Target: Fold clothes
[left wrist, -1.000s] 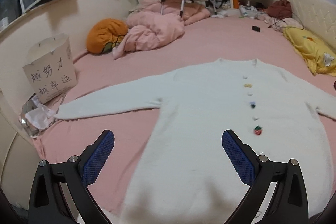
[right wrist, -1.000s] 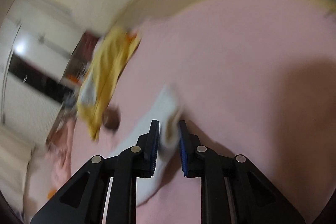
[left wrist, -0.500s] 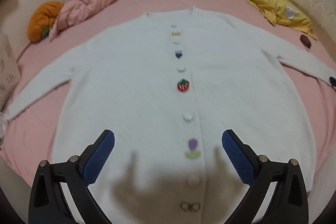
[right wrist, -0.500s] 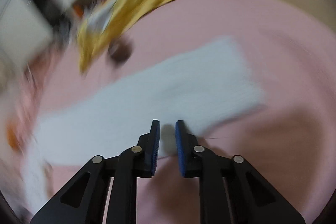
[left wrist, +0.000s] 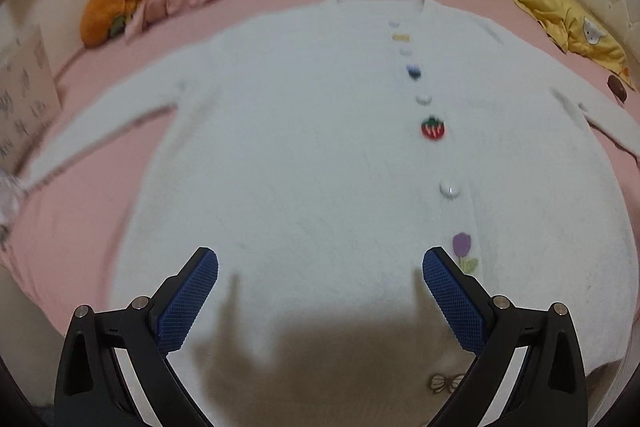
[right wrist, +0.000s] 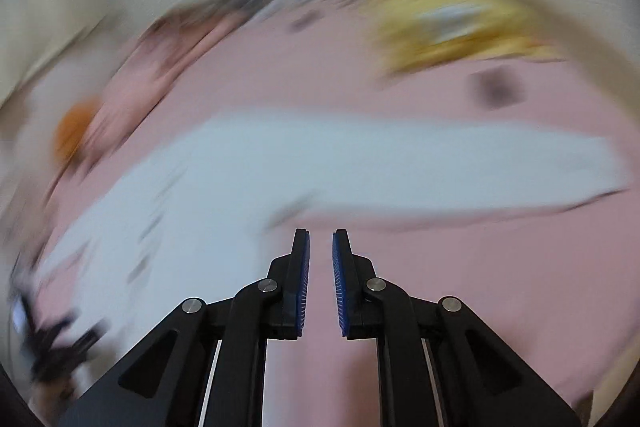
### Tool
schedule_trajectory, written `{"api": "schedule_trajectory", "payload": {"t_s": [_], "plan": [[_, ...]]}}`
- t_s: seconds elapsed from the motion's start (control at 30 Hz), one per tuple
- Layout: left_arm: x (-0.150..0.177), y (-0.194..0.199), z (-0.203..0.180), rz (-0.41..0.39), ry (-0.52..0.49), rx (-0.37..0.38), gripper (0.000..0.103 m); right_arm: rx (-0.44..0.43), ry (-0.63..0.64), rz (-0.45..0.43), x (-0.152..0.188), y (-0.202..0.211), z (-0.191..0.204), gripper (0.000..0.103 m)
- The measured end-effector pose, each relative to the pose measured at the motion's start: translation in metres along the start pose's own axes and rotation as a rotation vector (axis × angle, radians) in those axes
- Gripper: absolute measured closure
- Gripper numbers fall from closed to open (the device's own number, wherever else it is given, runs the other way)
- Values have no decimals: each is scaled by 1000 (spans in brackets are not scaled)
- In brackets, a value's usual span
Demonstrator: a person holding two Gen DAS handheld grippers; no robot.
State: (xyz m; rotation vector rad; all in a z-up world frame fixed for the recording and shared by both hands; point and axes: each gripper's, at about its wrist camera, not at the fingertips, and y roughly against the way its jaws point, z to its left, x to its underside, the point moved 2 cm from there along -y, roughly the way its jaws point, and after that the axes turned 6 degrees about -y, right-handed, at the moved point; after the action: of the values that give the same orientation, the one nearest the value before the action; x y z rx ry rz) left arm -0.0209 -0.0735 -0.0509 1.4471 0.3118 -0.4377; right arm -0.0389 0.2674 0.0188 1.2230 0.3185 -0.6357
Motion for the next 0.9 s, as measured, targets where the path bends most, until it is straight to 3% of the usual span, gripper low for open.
{"api": "schedule_trajectory", "payload": {"t_s": [0.03,0.1,0.17,0.33,0.47,0.6,0.63,0.7,0.8,0.9], "plan": [[3,-11,-2,36,13,14,0,-34,48,58,24,-20,38,91],[10,-21,-5,61,10,16,0,-19,115,158,60,-56,89,91],[17,-19,-5,42,-8,15,0,76,159,258,93,-83,113,91],[43,-5,0,95,-15,62,0,190,187,307,137,-58,116,89],[68,5,-2,176,-59,80,0,181,117,482,167,-52,115,86],[85,19,-1,333,-98,143,0,158,47,650,200,-37,104,86],[86,29,2,337,-84,165,0,152,37,653,203,-29,105,86],[85,55,8,300,-48,186,0,131,45,576,196,-6,114,86],[73,103,20,154,11,143,0,209,161,292,167,49,142,86],[61,143,27,21,28,88,0,241,188,96,146,92,159,86]]}}
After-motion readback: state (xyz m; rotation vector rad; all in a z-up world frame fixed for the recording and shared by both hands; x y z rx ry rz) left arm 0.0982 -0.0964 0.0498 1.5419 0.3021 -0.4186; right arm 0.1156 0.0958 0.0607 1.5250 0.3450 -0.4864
